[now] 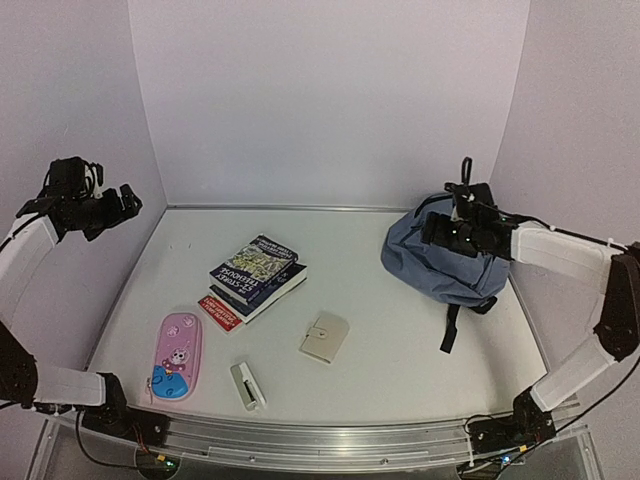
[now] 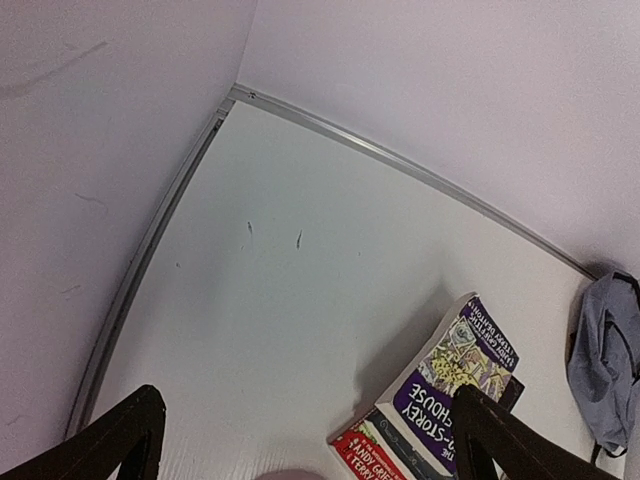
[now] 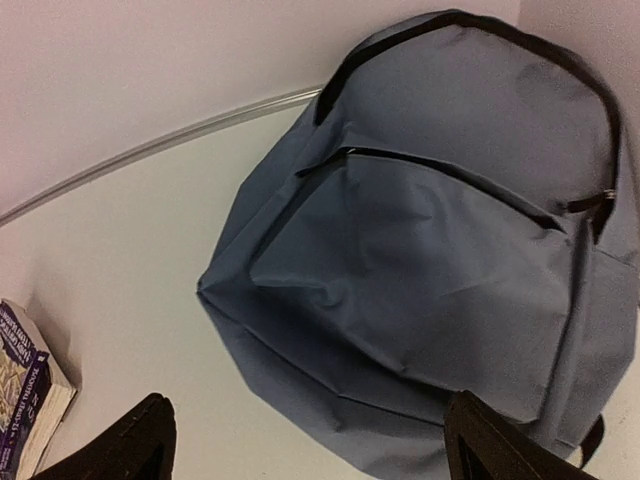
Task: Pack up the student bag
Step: Adjust the student bag at the center of the board.
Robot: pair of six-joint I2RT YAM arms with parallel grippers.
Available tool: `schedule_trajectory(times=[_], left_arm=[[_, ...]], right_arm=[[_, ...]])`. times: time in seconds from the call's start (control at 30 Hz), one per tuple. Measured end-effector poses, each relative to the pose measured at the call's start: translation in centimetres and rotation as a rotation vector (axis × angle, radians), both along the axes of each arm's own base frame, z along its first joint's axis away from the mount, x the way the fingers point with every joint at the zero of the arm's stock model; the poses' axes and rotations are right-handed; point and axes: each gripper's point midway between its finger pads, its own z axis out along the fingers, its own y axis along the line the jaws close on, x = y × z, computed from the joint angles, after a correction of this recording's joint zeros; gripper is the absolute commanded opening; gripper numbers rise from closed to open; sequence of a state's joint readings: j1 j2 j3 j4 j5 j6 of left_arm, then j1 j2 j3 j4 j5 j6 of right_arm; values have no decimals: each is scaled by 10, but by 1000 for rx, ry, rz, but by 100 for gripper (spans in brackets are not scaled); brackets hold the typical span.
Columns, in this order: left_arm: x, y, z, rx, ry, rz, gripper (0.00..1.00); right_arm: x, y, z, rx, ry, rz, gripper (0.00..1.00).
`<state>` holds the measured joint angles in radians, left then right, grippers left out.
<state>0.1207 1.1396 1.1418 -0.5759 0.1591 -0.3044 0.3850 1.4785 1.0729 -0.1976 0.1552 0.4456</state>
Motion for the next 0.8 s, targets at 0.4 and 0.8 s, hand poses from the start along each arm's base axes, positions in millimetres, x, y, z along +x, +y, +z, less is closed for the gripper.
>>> schedule_trajectory(times=[0.4, 0.8], left_arm=[[-2, -12, -31, -56, 71, -53, 100], [3, -17, -44, -80, 111, -75, 100]], right_arm=[[66, 81, -60, -186, 95, 92, 82], [85, 69, -113, -427, 175, 94, 37]])
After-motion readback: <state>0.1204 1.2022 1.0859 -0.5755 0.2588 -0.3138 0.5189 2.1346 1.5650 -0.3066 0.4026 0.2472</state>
